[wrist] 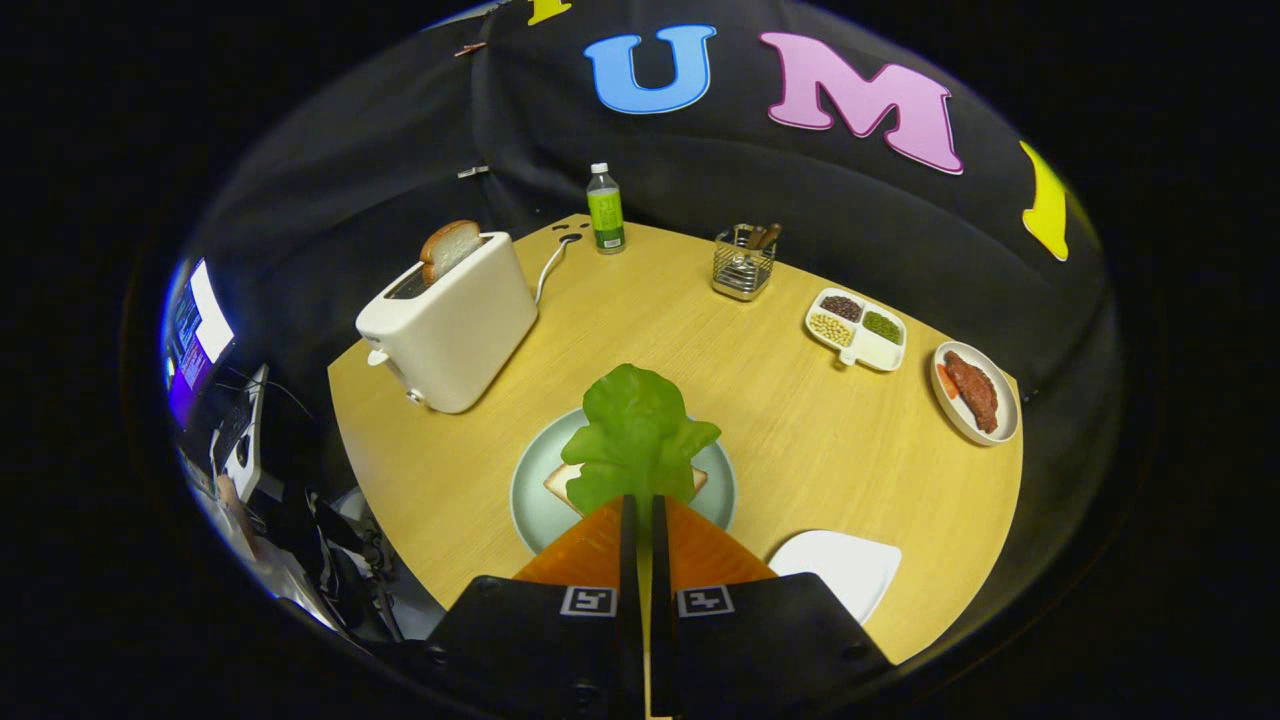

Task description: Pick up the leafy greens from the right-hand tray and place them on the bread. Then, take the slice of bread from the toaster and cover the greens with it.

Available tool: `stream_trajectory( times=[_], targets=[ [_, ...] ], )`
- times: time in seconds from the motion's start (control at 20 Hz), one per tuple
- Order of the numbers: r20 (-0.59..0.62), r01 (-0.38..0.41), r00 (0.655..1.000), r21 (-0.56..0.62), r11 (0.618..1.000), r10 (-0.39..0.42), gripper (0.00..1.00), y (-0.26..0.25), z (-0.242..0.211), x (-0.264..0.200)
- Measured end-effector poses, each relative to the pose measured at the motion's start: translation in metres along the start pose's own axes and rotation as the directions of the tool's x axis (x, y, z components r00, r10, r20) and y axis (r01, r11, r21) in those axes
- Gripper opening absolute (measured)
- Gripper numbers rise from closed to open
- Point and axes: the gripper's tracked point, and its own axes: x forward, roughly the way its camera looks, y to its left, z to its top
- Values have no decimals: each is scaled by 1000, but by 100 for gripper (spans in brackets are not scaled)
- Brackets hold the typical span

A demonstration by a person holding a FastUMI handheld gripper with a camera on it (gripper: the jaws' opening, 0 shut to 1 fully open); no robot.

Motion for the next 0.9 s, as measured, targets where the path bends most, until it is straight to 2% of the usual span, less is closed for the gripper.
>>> stream_trajectory(
  times=[0.2, 0.25, 0.4, 0.45, 0.7, 0.9],
  targets=[
    [-19, 1, 1000, 14, 1000, 0, 8, 10, 4, 33],
    [-28, 26, 999, 21, 999, -26, 12, 5, 2, 42],
    [-26, 62, 998, 46, 997, -61, 92, -2, 3, 55],
    [-5, 67, 998, 50, 997, -66, 100, -1, 8, 55],
    [118, 69, 990, 74, 995, -78, 100, -2, 38, 31],
    [255, 78, 963, 46, 996, -88, 100, 2, 79, -6]
  ],
)
